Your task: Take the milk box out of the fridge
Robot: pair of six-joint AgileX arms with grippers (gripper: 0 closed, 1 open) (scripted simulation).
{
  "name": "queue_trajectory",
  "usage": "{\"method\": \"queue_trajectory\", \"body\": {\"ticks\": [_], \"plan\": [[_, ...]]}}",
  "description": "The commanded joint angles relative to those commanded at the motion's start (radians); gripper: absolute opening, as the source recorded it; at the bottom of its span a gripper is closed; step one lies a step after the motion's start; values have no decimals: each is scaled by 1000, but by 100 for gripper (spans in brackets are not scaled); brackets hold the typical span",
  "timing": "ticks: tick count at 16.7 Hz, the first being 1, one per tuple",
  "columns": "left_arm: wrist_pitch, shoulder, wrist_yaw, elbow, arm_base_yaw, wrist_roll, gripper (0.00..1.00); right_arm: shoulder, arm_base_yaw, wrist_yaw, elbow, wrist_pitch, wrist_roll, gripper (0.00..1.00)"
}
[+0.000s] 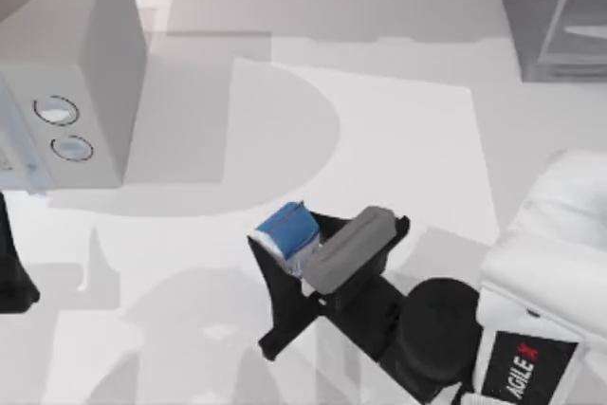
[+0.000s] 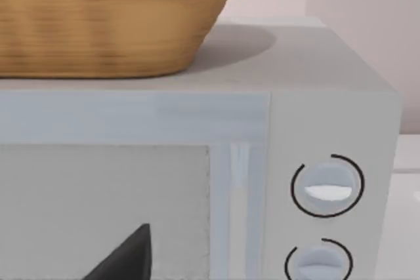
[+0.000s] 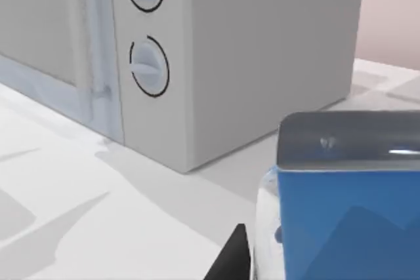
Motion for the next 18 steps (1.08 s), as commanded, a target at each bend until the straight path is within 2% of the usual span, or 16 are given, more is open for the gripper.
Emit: {"method": "queue_trajectory", "body": {"ticks": [4, 9, 18], "plan": [[0, 0, 0, 0, 0, 0, 100, 71, -16, -17, 147, -66, 0, 0], [0, 0, 0, 0, 0, 0, 100, 77, -18, -19, 160, -74, 0, 0], [0, 0, 0, 0, 0, 0, 100, 77, -18, -19, 160, -74, 0, 68]]}}
